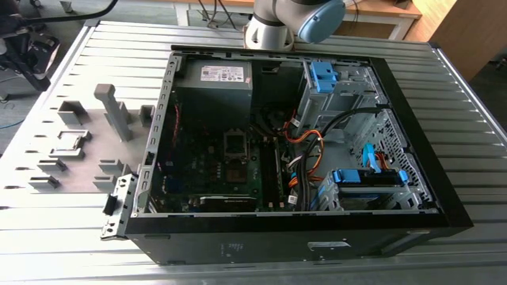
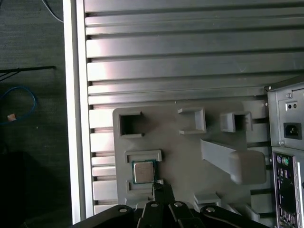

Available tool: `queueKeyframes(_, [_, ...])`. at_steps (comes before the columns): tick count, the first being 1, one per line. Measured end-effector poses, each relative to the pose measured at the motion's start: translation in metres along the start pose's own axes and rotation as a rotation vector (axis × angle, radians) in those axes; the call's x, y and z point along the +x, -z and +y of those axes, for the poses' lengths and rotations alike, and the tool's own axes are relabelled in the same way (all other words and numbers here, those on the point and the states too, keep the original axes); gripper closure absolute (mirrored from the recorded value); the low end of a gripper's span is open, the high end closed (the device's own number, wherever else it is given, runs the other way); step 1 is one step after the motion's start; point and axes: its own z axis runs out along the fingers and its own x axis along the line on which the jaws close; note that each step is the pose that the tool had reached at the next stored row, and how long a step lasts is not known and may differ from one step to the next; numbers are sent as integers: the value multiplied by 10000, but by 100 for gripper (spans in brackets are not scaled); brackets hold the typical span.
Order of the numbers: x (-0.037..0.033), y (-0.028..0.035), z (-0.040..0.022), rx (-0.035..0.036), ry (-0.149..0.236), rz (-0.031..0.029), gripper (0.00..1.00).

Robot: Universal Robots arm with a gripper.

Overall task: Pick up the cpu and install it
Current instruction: 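Reach for the cpu, then pick up the cpu and move it towards the insertion slot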

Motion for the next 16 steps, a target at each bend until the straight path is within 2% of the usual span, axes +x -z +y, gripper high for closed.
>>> queueKeyframes(5, [-26,1,-14,31,-6,31,89])
queueKeyframes(16, [-47,1,-41,40,-7,70,89])
